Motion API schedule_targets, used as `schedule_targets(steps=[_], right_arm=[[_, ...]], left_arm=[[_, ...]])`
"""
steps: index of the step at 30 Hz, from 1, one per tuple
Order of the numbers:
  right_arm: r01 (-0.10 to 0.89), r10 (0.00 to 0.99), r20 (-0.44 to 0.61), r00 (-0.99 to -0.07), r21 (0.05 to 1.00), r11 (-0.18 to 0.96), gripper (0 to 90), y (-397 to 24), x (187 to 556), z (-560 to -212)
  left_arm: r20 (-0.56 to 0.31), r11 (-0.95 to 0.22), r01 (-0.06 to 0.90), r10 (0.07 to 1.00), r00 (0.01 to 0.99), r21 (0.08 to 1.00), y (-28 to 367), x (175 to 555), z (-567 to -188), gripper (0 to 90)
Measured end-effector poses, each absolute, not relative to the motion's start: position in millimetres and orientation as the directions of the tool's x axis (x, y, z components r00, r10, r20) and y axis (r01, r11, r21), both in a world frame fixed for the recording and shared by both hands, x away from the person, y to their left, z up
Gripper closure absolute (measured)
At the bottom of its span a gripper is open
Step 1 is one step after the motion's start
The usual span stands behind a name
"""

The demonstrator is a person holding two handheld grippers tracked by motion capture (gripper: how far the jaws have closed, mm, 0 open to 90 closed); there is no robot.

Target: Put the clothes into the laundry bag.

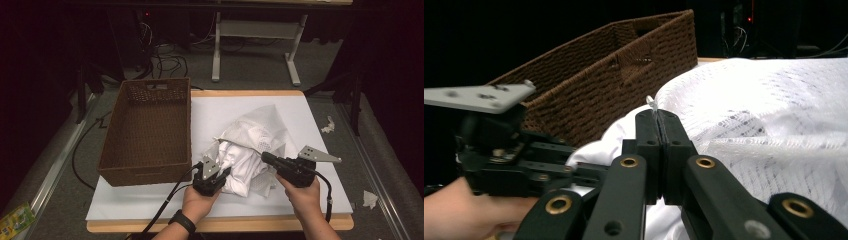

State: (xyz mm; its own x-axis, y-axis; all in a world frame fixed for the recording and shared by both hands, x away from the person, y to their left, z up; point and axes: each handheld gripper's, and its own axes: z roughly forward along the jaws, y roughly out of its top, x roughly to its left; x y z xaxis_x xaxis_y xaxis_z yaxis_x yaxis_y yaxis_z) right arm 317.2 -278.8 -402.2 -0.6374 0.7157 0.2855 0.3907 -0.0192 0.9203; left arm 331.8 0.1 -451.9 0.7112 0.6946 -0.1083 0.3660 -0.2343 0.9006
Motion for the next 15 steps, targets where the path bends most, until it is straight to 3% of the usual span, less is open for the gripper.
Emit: schedule_targets(steps=[5,15], right_arm=[[0.38,0.704,0.291,-0.648,0.924,-0.033,90.0,-281,317,-399],[0.378,0.689,0.289,-0.665,0.925,-0.024,90.0,-275,316,-398]], left_arm=[[-0.097,-0.228,0.327,0.669,0.737,0.917,-15,324,-432,78.8],[-0.056,-0.308,0.334,0.656,0.753,0.891,-57,338,-447,77.4]])
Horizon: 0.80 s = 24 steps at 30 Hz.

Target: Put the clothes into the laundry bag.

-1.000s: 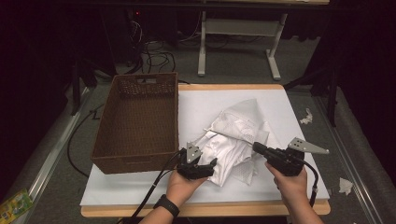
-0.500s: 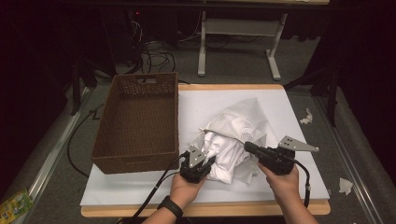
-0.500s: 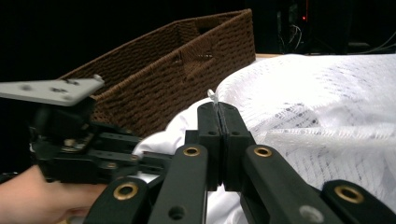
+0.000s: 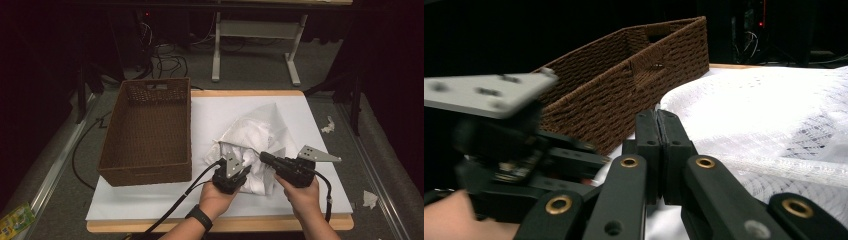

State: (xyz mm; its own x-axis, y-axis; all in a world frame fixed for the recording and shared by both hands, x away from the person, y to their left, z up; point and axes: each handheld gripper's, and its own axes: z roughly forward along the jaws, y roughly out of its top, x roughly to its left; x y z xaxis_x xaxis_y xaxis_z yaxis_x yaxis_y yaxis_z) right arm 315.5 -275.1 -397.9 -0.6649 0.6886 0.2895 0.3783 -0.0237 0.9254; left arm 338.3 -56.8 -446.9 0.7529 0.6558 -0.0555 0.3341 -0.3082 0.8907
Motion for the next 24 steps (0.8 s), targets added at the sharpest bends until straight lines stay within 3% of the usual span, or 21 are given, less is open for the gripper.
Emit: schedule_targets(steps=[8,13,17,20,24], right_arm=[[0.364,0.668,0.307,-0.678,0.93,-0.057,90.0,-283,308,-391],[0.369,0.688,0.302,-0.659,0.928,-0.053,90.0,-289,309,-394],[0.373,0.692,0.3,-0.656,0.927,-0.049,90.0,-292,309,-396],[0.371,0.695,0.295,-0.656,0.928,-0.044,90.0,-291,309,-396],[0.369,0.699,0.284,-0.657,0.929,-0.031,90.0,-288,308,-396]], left_arm=[[-0.106,-0.254,0.376,0.689,0.717,0.891,-49,352,-460,71.1],[-0.13,-0.217,0.357,0.664,0.736,0.909,-30,342,-452,42.3],[-0.11,-0.207,0.323,0.664,0.74,0.923,-10,333,-442,35.8],[-0.107,-0.192,0.327,0.695,0.711,0.925,2,334,-439,37.0],[-0.142,-0.172,0.395,0.747,0.65,0.902,5,346,-450,45.6]])
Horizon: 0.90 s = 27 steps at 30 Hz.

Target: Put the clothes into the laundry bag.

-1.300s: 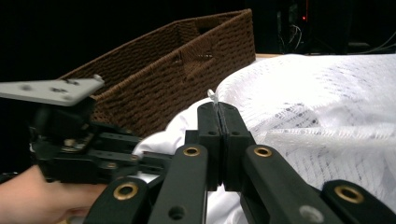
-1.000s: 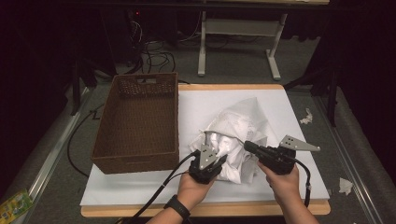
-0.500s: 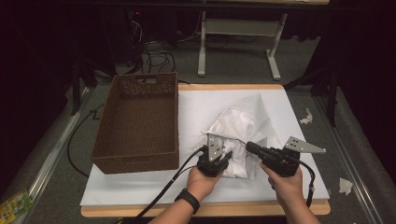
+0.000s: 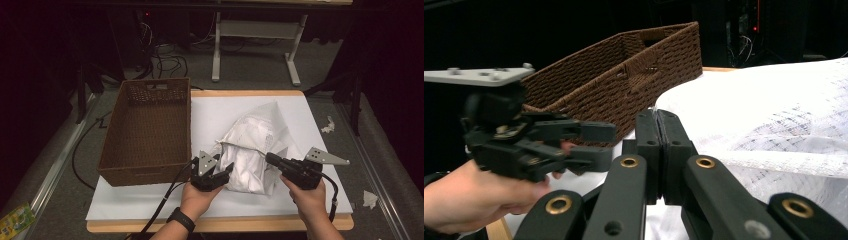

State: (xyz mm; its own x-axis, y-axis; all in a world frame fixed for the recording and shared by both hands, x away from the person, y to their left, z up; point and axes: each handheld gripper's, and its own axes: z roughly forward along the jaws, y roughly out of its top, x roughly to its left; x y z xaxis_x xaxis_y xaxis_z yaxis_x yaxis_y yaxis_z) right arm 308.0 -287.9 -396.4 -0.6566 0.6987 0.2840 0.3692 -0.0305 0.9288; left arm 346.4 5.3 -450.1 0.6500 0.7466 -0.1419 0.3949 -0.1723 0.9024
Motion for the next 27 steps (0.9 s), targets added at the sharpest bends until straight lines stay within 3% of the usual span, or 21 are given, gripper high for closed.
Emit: schedule_targets(steps=[3,6,12,20,27], right_arm=[[0.37,0.7,0.281,-0.656,0.929,-0.026,90.0,-287,308,-397],[0.375,0.699,0.285,-0.656,0.927,-0.027,90.0,-287,309,-398],[0.377,0.695,0.283,-0.661,0.926,-0.019,90.0,-285,310,-400],[0.375,0.693,0.279,-0.665,0.927,-0.014,90.0,-285,309,-400],[0.379,0.692,0.282,-0.665,0.925,-0.013,90.0,-284,309,-400]], left_arm=[[-0.151,-0.196,0.44,0.756,0.637,0.876,-1,356,-461,44.1],[-0.198,-0.198,0.498,0.749,0.633,0.845,-7,363,-469,52.0],[-0.204,-0.215,0.52,0.746,0.634,0.827,-21,367,-470,87.4],[-0.146,-0.203,0.425,0.741,0.656,0.882,-34,373,-438,88.6],[-0.14,-0.213,0.459,0.771,0.621,0.862,-42,397,-450,86.0]])
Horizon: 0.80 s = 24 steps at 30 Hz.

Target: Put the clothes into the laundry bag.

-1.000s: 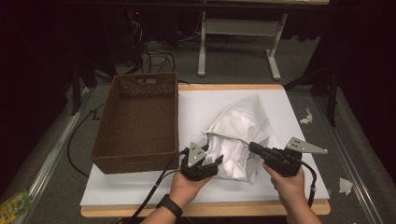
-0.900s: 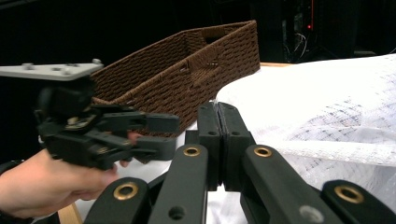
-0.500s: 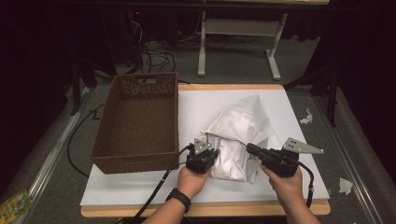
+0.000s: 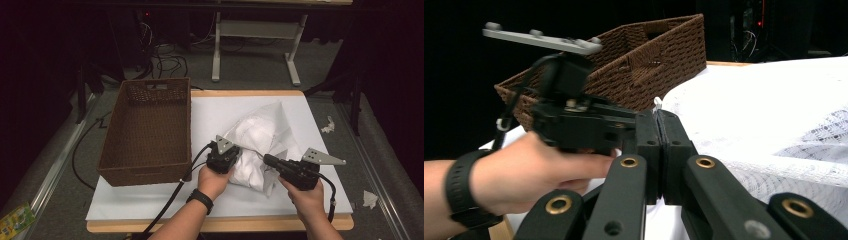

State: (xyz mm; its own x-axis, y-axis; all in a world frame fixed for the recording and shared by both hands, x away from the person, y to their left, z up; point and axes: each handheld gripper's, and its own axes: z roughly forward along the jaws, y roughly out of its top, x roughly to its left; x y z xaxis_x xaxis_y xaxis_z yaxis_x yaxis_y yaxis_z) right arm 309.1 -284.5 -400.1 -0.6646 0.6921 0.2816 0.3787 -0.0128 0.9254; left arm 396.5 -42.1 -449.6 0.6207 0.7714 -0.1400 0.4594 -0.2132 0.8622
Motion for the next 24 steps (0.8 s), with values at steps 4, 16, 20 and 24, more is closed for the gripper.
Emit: schedule_targets(steps=[4,16,20,24], right_arm=[[0.379,0.694,0.284,-0.661,0.925,-0.018,90.0,-286,309,-400],[0.38,0.699,0.283,-0.657,0.925,-0.016,90.0,-287,311,-401],[0.376,0.702,0.276,-0.656,0.927,-0.013,90.0,-286,311,-400],[0.378,0.699,0.277,-0.659,0.926,-0.011,90.0,-286,310,-400]], left_arm=[[-0.141,-0.212,0.489,0.795,0.589,0.846,-40,410,-462,79.5],[-0.174,-0.158,0.438,0.76,0.626,0.885,-5,372,-450,50.0],[-0.178,-0.173,0.426,0.725,0.665,0.888,-1,354,-451,42.4],[-0.154,-0.236,0.409,0.675,0.722,0.881,-7,335,-458,29.2]])
